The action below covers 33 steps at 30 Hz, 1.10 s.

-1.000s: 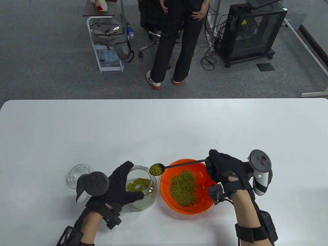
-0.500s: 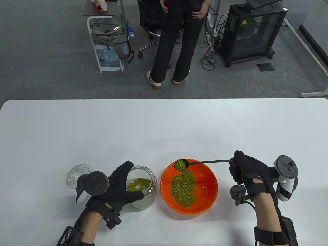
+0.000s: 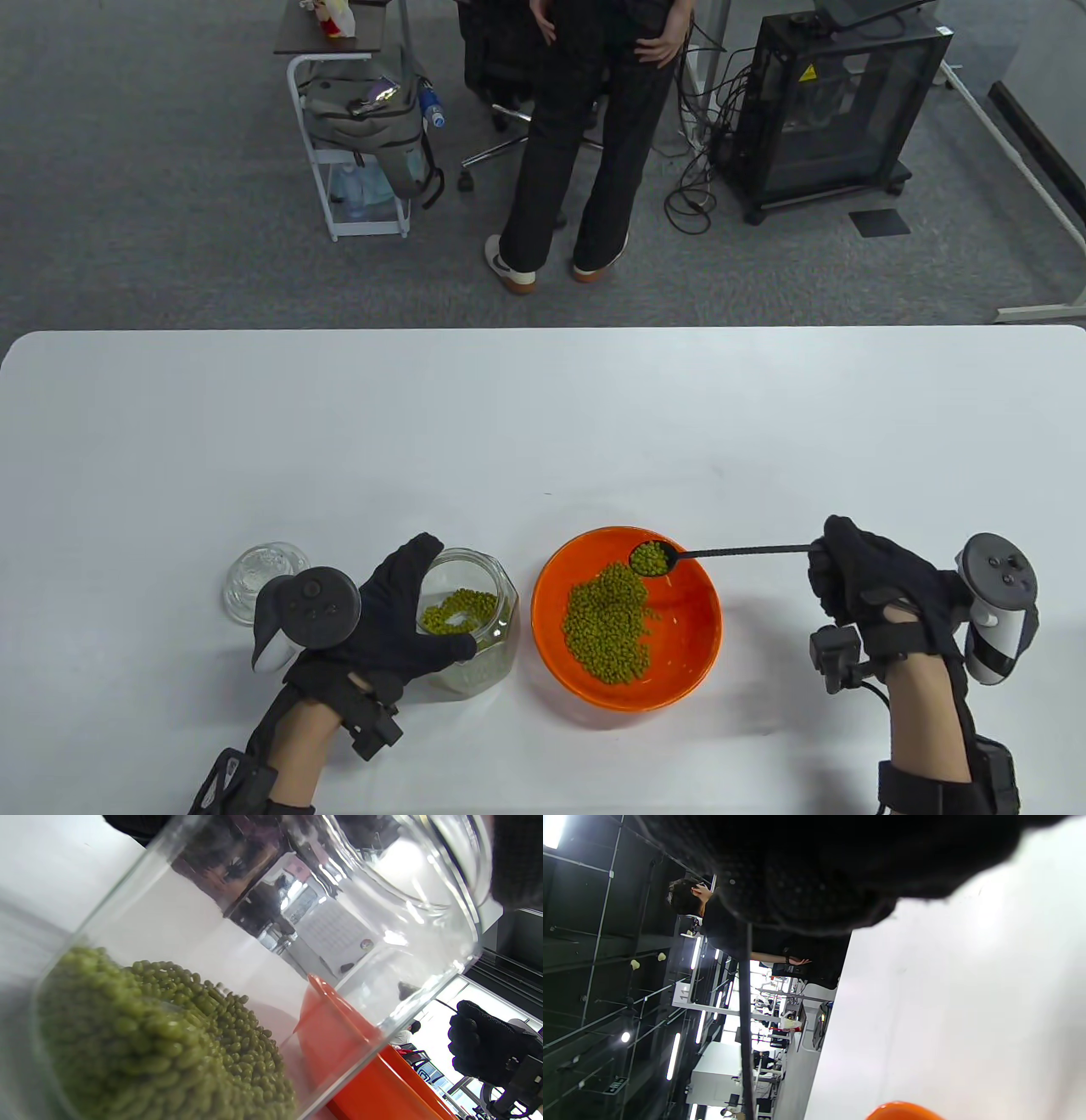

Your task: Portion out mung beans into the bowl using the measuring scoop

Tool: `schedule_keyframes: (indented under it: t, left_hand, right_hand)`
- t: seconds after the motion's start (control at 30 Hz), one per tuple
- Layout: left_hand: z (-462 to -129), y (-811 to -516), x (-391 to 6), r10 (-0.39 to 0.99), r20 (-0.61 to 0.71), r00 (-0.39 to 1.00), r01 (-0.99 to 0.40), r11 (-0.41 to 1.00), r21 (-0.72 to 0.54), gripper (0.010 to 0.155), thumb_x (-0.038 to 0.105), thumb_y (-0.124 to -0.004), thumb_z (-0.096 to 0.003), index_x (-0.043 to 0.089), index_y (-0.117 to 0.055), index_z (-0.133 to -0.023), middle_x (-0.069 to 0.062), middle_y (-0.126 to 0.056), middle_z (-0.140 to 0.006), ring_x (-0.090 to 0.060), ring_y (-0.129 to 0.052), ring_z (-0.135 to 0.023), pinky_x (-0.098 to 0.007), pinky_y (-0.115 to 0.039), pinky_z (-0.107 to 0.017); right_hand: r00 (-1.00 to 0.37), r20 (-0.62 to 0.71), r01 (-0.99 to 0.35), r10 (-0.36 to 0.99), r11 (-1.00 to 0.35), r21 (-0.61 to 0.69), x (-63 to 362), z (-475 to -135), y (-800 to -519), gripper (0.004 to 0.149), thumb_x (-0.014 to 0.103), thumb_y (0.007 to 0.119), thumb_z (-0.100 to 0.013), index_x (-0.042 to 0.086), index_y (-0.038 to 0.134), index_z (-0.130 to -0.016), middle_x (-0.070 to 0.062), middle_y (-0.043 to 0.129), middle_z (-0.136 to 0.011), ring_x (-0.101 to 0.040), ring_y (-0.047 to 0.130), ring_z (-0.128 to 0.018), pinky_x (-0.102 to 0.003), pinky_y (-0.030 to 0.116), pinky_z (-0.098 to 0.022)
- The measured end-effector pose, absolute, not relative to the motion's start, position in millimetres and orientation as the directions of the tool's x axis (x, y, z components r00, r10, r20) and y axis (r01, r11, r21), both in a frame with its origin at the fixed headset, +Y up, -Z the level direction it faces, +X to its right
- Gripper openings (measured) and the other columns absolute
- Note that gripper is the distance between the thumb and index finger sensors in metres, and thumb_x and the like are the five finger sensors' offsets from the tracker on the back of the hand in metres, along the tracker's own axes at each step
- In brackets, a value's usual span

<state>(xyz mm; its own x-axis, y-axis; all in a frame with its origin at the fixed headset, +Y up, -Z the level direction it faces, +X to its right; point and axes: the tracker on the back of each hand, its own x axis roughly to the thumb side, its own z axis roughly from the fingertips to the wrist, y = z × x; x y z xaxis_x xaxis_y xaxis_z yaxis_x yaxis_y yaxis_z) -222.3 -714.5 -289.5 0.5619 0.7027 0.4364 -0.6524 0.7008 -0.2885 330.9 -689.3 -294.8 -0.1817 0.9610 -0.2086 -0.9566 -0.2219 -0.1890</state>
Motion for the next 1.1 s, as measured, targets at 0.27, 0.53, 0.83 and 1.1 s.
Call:
schedule_keyframes:
  t: [0.27, 0.53, 0.83, 1.1]
  left_hand:
    - [-289.6, -714.2, -222.7, 0.701, 0.436, 0.565, -0.649, 0.703, -0.290, 0.122, 0.083, -0.086, -0.0397, 0.004, -0.024, -0.110, -0.028, -0.038, -0.116, -0.059, -0.056, -0.105, -0.074, -0.054, -0.072]
    - [-289.5, -714.1, -223.1, 0.700, 0.436, 0.566, -0.648, 0.705, -0.289, 0.122, 0.083, -0.085, -0.0399, 0.004, -0.024, -0.110, -0.028, -0.038, -0.116, -0.059, -0.056, -0.105, -0.074, -0.054, -0.072]
    - [-289.3, -714.2, -223.3, 0.698, 0.437, 0.568, -0.646, 0.707, -0.288, 0.122, 0.083, -0.085, -0.0398, 0.004, -0.024, -0.110, -0.028, -0.038, -0.116, -0.059, -0.056, -0.105, -0.074, -0.054, -0.072]
    - [-289.3, -714.1, -223.2, 0.696, 0.438, 0.569, -0.643, 0.709, -0.289, 0.122, 0.083, -0.085, -0.0401, 0.004, -0.024, -0.110, -0.028, -0.038, -0.116, -0.059, -0.056, -0.105, -0.074, -0.054, -0.072]
  right_hand:
    - [-0.288, -0.185, -0.917, 0.940, -0.326, -0.228, 335.5, -283.3, -680.2, 0.044, 0.047, 0.078, -0.049, 0.009, 0.099, -0.054, -0.010, 0.103, -0.038, -0.020, 0.099, -0.014, -0.035, 0.086, -0.014]
    - [-0.364, -0.182, -0.886, 0.913, -0.400, -0.236, 330.9, -280.6, -677.3, 0.044, 0.047, 0.078, -0.049, 0.009, 0.099, -0.054, -0.011, 0.103, -0.038, -0.020, 0.099, -0.015, -0.036, 0.086, -0.014]
    - [-0.474, -0.156, -0.834, 0.866, -0.499, -0.236, 318.4, -275.9, -668.8, 0.044, 0.047, 0.079, -0.048, 0.008, 0.099, -0.055, -0.011, 0.103, -0.040, -0.021, 0.099, -0.016, -0.036, 0.086, -0.015]
    - [-0.589, -0.117, -0.761, 0.799, -0.598, -0.250, 303.9, -271.4, -659.8, 0.044, 0.047, 0.079, -0.048, 0.009, 0.099, -0.055, -0.011, 0.103, -0.041, -0.022, 0.099, -0.017, -0.036, 0.086, -0.016]
